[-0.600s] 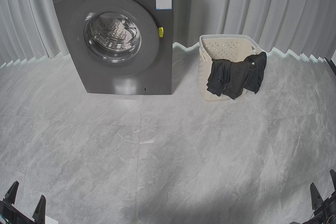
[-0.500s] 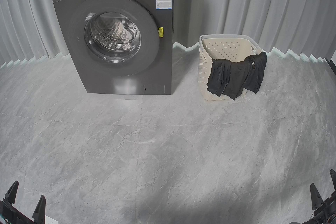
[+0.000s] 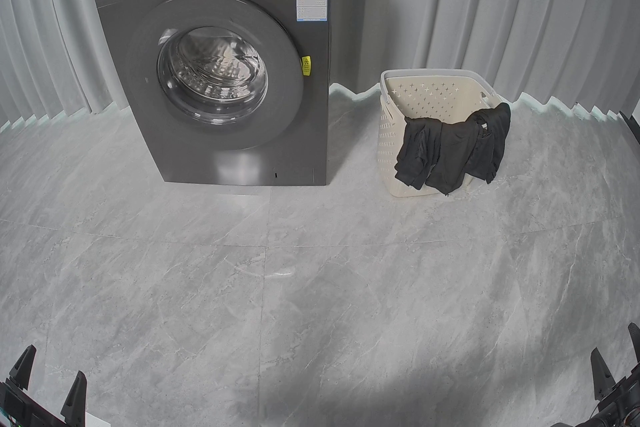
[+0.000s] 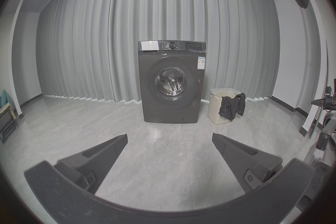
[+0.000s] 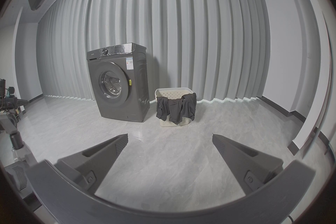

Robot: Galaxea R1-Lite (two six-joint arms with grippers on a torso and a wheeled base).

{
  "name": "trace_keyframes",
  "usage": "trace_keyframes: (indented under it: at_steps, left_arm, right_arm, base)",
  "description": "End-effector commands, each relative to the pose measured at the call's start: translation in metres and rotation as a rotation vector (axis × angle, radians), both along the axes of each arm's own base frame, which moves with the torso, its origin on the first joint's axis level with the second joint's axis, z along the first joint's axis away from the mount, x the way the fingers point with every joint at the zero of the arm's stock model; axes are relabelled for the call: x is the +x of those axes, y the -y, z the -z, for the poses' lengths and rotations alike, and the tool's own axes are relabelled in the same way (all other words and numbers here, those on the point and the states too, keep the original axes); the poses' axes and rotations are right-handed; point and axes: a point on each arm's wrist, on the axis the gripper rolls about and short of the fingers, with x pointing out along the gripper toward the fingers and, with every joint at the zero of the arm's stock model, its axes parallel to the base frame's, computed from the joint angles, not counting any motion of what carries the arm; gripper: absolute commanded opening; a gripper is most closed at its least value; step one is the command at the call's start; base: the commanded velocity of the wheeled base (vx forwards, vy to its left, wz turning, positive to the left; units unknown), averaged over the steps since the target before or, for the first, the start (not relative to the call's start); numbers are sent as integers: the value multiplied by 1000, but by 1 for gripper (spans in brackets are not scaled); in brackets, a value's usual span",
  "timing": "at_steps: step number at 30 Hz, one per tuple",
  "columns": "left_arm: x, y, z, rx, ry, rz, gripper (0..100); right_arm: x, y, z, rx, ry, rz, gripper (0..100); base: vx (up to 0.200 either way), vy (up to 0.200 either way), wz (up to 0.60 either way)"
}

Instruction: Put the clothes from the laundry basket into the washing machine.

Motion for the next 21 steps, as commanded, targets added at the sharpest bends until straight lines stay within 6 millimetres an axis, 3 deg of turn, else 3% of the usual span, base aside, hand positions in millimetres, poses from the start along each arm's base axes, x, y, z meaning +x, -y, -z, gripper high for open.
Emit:
trace_keyframes:
  at_steps: [1,21]
  left_arm:
    - [0,0,5,0,-1,0,100]
    - [0,0,5,3,-1,-1,100]
  right_arm:
    - [0,0,5,0,-8,0,100]
    - [0,0,5,0,-6,0,100]
  base:
    - [200,0,0]
    - [200,0,0]
